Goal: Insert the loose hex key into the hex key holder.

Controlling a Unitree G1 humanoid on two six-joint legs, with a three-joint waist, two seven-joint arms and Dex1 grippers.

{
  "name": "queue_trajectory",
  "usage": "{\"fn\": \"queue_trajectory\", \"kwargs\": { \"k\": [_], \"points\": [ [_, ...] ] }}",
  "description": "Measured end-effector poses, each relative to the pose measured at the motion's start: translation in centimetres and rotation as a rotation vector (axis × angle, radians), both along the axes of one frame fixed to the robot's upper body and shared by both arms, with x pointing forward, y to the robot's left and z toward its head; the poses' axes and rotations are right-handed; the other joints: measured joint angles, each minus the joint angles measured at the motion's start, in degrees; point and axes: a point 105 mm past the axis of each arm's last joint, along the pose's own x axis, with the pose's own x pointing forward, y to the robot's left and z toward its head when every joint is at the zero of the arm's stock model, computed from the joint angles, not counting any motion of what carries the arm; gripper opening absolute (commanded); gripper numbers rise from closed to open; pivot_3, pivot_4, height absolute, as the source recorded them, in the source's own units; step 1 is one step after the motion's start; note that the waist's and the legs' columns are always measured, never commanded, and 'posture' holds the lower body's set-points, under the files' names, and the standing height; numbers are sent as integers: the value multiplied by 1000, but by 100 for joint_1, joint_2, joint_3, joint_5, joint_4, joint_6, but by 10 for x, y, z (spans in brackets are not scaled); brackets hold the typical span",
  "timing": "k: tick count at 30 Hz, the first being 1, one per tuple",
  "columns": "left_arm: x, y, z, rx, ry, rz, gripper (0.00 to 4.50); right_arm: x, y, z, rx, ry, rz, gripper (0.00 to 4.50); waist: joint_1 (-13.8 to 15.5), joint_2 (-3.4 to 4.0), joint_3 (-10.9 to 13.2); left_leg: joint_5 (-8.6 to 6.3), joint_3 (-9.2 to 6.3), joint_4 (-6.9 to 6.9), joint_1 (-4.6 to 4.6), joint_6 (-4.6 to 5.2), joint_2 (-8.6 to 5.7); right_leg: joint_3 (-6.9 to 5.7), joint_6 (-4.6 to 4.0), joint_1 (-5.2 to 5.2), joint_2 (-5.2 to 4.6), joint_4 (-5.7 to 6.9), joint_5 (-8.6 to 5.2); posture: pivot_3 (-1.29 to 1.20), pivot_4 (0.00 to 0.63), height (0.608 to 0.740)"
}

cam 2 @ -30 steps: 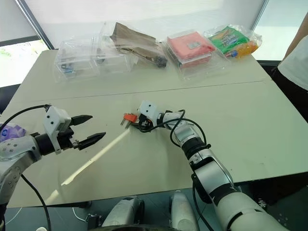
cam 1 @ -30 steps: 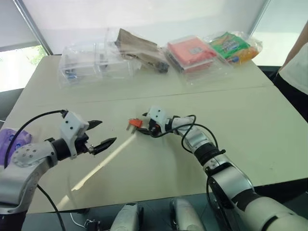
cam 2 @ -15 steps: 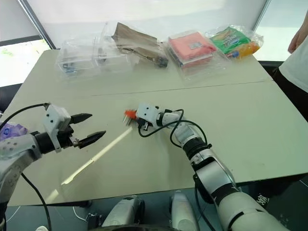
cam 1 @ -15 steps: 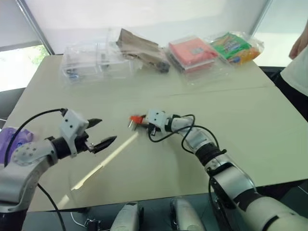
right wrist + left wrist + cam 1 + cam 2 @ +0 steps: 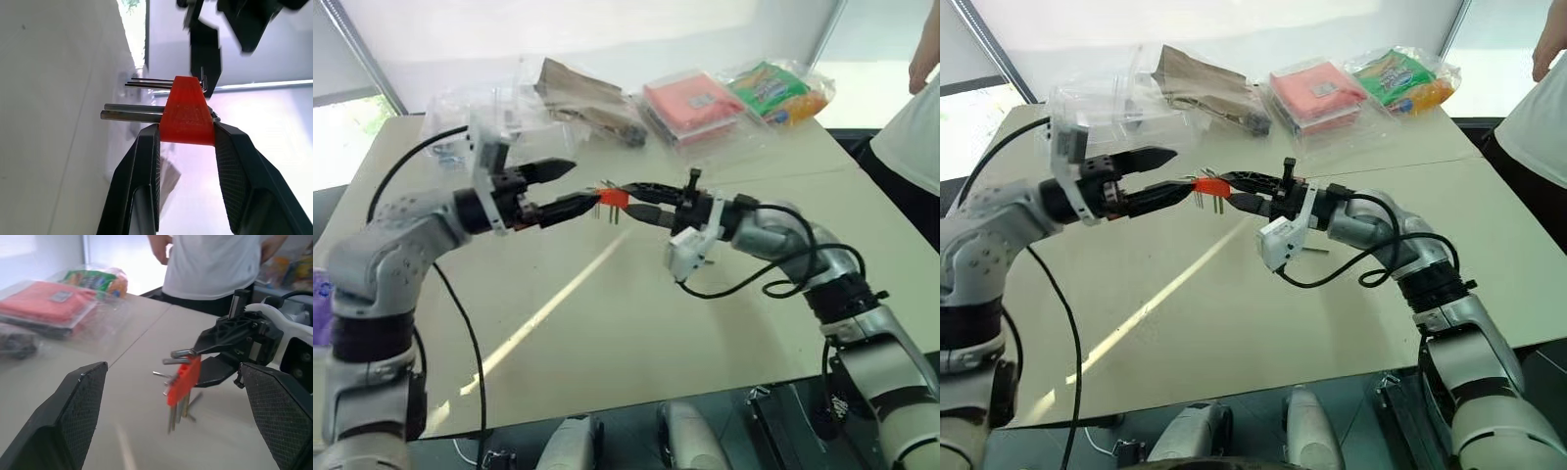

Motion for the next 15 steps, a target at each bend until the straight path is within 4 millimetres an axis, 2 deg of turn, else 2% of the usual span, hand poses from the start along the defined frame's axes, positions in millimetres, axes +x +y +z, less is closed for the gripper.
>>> {"fn": "queue_trajectory", "kwargs": {
  "k": [7,15],
  "points": [
    [-3,-16,-6,-30,71,-111,4500,-7,3,8,8,-46,32,990,44,-2,1,0,-2,9,-4,0,-3,1,0,2,-1,-2,0,0,150,740],
    [-5,-19,-3,-42,77,-133,4500,-9,4,10,4,-59,36,990,33,-2,1,0,-1,8,-3,0,-3,2,0,2,-2,-1,0,0,150,740]
  ]
}}
